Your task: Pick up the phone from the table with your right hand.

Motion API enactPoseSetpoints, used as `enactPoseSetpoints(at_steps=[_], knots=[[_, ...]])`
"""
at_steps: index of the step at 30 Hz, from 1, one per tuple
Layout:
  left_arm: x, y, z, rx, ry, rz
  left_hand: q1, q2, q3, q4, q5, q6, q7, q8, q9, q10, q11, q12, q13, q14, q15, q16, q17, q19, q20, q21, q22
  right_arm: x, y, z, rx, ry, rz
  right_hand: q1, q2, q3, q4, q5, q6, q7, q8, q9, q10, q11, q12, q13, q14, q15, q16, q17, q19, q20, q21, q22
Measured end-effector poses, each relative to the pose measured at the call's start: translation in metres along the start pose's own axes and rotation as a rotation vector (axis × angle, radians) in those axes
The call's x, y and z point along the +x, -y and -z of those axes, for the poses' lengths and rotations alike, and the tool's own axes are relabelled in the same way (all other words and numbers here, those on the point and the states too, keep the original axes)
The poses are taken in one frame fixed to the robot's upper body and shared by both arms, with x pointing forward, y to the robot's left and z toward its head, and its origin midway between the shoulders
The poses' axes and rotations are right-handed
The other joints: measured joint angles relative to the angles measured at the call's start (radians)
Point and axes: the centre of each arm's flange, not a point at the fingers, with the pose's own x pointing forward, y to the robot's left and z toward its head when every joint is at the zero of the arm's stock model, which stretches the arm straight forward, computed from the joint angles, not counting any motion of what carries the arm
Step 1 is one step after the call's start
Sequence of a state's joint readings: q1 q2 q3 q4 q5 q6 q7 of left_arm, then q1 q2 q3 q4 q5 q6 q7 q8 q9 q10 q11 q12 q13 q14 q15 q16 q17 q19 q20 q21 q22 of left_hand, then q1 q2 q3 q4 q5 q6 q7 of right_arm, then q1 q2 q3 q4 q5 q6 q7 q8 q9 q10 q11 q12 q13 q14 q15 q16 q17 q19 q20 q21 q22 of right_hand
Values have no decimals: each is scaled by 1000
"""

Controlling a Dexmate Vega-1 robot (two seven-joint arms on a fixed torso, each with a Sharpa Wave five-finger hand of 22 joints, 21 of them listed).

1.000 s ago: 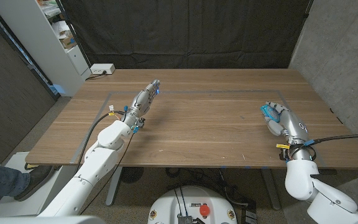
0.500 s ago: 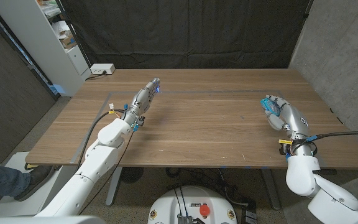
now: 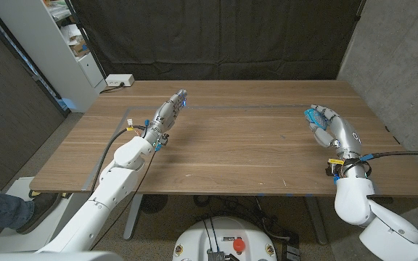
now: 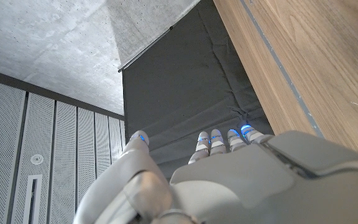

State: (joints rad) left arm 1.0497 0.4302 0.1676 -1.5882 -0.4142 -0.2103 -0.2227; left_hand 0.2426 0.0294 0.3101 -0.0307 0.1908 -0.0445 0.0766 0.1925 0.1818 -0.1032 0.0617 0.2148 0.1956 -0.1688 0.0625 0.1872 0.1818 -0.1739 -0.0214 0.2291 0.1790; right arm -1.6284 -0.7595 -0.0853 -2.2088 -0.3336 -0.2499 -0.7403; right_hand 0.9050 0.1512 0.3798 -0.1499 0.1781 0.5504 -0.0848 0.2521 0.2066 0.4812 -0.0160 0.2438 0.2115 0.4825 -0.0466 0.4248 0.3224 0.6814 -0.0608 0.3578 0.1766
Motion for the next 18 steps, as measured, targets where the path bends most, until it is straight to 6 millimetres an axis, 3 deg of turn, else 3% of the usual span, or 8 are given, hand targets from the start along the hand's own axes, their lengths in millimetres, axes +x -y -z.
enactPoseSetpoints(at_steps=[18], knots=[[-5, -10, 4, -9, -6, -15, 0, 0, 0, 0, 0, 0, 0, 0, 0, 0, 0, 0, 0, 0, 0, 0, 0, 0, 0, -4, 0, 11, 7, -11, 75, 48, 15, 4, 2, -3, 3, -1, 2, 2, -5, 0, 1, 1, 0, 0, 0, 0, 0, 0, 0, 0, 0, 0]])
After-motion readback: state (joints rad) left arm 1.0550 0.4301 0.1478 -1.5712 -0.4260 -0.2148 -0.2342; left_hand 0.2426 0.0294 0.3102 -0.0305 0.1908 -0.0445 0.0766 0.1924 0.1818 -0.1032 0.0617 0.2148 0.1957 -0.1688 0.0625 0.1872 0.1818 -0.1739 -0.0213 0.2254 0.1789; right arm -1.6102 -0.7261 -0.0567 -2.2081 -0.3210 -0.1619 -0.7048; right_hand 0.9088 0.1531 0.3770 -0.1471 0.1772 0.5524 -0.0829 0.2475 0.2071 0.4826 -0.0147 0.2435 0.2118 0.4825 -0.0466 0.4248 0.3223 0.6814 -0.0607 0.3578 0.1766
